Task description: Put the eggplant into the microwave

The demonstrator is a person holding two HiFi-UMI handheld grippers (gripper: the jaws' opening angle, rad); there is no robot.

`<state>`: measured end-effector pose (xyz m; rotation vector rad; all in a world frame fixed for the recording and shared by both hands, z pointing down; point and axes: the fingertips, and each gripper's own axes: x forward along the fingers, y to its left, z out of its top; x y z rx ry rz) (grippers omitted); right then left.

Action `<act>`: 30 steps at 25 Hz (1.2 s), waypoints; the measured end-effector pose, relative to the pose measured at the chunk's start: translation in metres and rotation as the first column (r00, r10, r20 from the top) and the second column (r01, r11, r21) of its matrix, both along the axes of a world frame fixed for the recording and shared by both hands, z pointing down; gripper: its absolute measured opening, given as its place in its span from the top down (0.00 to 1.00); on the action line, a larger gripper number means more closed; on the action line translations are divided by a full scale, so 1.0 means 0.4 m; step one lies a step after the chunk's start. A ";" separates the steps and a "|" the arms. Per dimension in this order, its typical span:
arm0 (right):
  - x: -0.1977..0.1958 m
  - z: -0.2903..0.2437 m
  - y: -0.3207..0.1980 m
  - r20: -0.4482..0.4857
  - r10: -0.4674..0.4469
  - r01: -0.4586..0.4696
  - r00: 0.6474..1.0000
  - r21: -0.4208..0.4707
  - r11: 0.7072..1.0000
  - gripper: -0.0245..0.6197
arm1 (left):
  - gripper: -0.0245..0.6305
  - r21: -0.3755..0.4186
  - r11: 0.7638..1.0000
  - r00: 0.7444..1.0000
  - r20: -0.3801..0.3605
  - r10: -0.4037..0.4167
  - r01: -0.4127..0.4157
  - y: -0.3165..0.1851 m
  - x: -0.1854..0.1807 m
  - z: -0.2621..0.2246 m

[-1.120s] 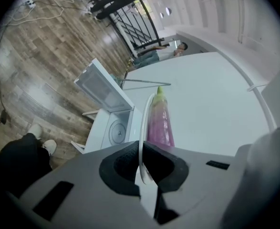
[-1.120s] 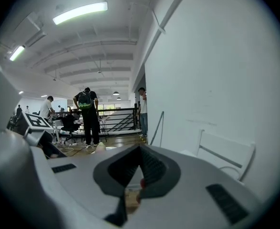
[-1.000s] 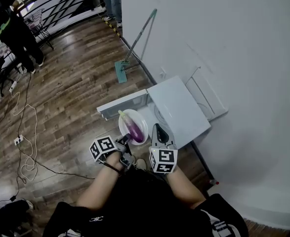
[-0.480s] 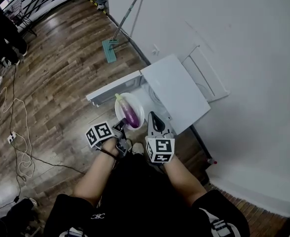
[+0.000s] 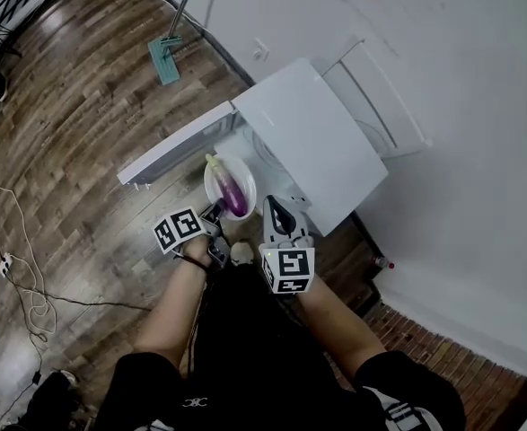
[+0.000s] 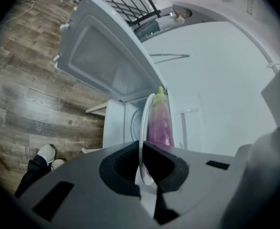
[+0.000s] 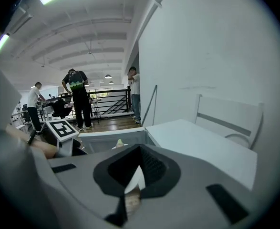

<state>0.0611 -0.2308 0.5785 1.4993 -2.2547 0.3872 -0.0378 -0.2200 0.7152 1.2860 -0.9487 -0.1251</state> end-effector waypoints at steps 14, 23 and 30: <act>0.090 0.218 -0.008 -0.051 0.092 -0.095 0.994 -0.041 0.995 0.95 | 0.94 0.069 0.964 0.966 0.054 0.252 -0.255 -0.173 0.232 0.271; 0.145 0.251 0.030 -0.067 0.152 -0.159 0.986 -0.109 0.981 0.95 | 0.94 0.082 0.952 0.956 0.039 0.292 -0.295 -0.252 0.331 0.373; 0.167 0.266 0.037 -0.067 0.183 -0.191 0.981 -0.131 0.973 0.95 | 0.94 0.060 0.965 0.967 0.000 0.256 -0.256 -0.319 0.387 0.393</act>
